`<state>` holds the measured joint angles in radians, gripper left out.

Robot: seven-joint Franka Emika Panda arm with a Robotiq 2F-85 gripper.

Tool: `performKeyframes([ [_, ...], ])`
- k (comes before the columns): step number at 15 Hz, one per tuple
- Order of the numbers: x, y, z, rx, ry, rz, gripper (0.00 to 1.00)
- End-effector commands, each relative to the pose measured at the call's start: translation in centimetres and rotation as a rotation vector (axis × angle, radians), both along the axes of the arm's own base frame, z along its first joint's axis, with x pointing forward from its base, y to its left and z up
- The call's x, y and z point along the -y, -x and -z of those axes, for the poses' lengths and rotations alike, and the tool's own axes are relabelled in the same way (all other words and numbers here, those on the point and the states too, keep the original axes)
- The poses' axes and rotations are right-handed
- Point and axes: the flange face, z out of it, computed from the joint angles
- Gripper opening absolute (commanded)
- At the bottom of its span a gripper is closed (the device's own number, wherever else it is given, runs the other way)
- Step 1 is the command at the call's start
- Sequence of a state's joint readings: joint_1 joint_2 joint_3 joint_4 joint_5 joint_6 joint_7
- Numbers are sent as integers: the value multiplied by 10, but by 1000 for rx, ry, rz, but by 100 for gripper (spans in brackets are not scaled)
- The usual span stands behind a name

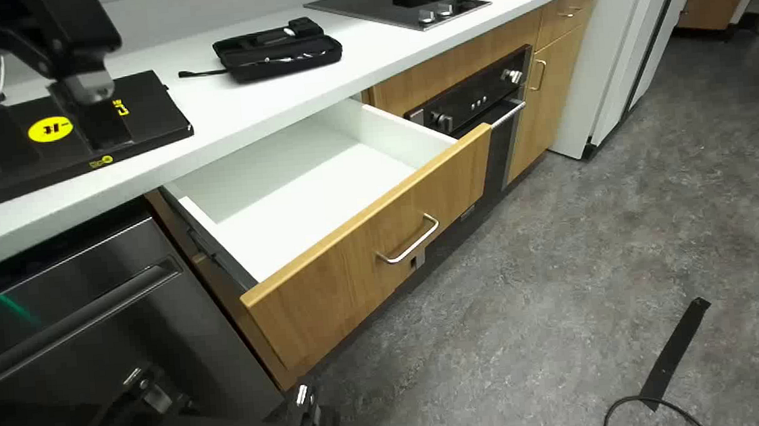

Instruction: Close the top drawer of the kitchen unit

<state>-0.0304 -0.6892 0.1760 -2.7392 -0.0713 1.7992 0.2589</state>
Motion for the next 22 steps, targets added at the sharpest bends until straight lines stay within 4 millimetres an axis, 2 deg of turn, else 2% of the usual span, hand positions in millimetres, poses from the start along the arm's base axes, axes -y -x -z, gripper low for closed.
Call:
performKeyframes([
  [1, 0, 0, 0, -2, 0, 0, 100],
  [6, 0, 0, 0, -2, 0, 0, 100],
  [8, 10, -1, 1, 24, -23, -5, 100],
  [10, 33, -1, 2, 51, -55, 16, 100],
  [13, 93, -4, 6, 124, -82, 125, 100],
  [15, 141, -9, 12, 167, -76, 234, 100],
  [18, 189, -10, 23, 205, -79, 369, 100],
  [19, 197, -9, 27, 201, -87, 396, 100],
  [20, 180, -3, 19, 201, -96, 360, 100],
  [22, 192, -3, 28, 192, -100, 393, 100],
])
